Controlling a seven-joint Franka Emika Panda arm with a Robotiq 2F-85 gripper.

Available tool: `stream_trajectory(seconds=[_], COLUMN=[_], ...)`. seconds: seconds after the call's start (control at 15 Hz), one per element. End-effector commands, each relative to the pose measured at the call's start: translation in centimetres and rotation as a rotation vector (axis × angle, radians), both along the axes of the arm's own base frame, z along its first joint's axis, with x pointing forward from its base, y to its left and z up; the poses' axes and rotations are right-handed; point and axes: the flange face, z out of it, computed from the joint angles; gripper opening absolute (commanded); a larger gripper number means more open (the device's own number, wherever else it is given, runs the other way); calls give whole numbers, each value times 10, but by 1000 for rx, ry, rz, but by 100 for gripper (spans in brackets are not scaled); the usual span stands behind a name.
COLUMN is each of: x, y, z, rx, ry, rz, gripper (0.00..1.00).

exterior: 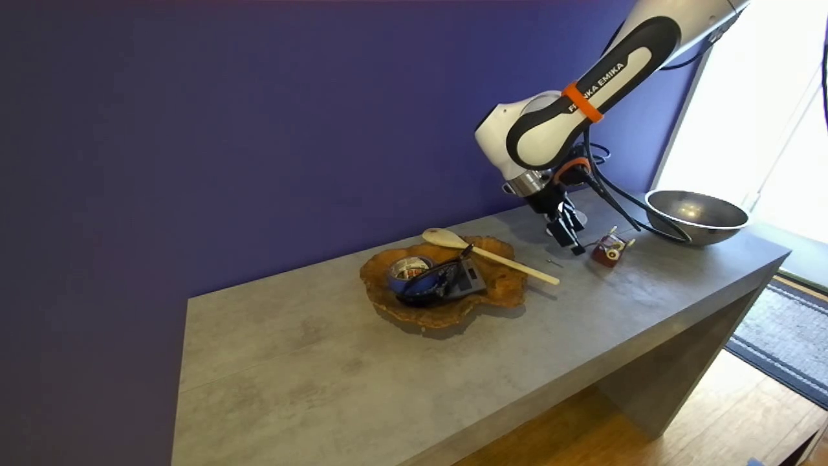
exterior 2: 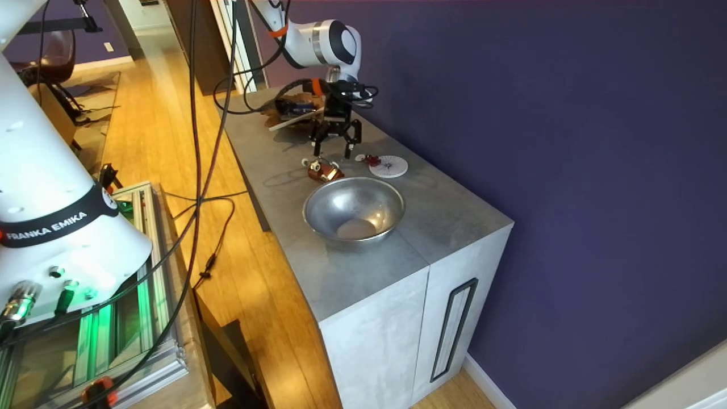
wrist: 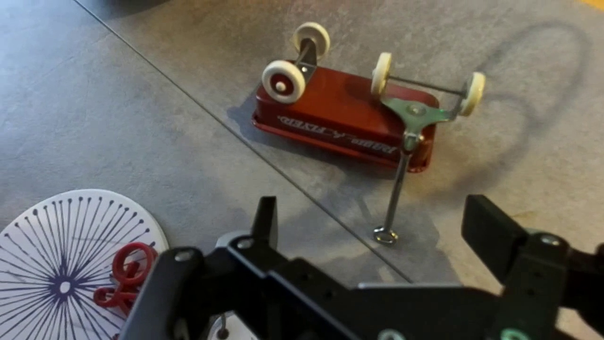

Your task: Put the red trailer toy upright

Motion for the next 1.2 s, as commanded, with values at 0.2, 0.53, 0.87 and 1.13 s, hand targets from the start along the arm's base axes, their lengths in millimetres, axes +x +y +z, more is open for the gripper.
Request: stream_trajectory(seconds=[0.2, 0.53, 0.87, 1.13], x=[-3, -9, -16, -30], y=[-19, -29, -45, -57], z=[-7, -7, 2, 19], rx=[-45, -32, -24, -47], ry=[13, 24, 11, -8], rz=[53, 41, 30, 32], gripper=[100, 50, 17, 0])
